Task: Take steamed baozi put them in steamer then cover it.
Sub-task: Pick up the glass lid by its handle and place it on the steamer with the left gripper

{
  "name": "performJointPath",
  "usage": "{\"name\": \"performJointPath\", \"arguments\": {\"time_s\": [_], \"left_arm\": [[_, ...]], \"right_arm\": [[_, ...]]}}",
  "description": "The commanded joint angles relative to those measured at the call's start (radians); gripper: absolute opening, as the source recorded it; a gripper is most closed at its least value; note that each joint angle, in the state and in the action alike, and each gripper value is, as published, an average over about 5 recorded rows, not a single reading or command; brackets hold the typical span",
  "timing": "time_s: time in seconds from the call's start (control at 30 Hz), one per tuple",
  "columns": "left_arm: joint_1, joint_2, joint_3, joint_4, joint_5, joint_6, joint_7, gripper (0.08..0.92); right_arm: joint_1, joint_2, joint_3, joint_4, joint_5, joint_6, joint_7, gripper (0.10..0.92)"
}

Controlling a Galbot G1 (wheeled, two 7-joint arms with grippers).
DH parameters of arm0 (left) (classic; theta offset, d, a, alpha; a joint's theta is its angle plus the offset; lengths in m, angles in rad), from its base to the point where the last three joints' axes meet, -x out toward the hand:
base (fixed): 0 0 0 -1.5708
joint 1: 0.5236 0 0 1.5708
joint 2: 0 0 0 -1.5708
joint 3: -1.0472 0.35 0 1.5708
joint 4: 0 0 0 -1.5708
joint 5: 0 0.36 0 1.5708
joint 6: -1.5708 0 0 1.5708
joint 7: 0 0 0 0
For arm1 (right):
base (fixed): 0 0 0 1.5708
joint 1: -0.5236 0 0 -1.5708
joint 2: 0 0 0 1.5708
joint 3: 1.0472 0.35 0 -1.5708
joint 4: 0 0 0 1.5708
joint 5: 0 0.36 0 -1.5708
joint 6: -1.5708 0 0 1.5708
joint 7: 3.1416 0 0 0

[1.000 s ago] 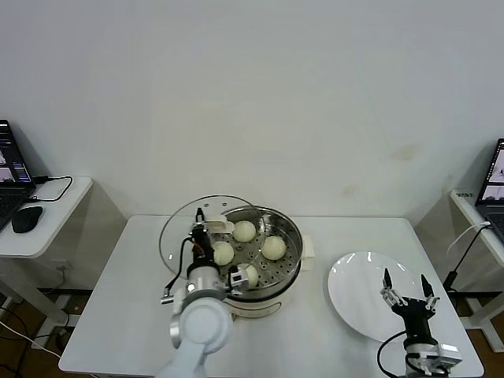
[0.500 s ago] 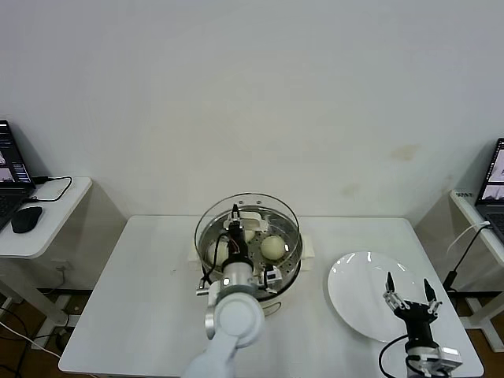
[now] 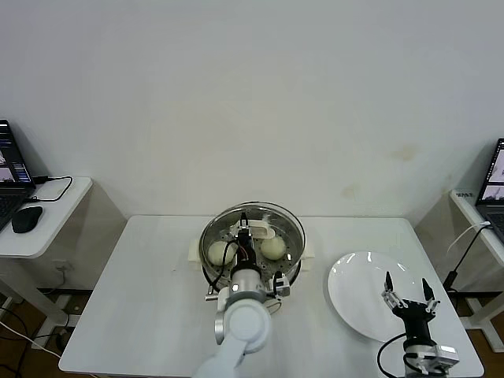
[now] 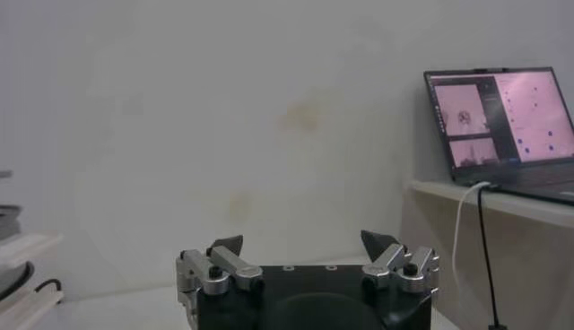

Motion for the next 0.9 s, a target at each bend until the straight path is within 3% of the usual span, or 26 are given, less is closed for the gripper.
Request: {"name": "performJointPath", "arguments": {"time_s": [0.03,0.9], "left_arm": [[0.004,-0.007,0.01,0.016,0.007,0.0,-0.015,0.146],[-0.003,-0.006,-0.012,0.058,0.012,-0.001,-0.017,0.146]], "right_arm": [[0.002,0.001,-0.002,-0.004,-0.004,0.002,-0.001,0.823],[0.001,0.002,-0.005,-0.012,-0.012,0.007,-0.001,0.823]]}}
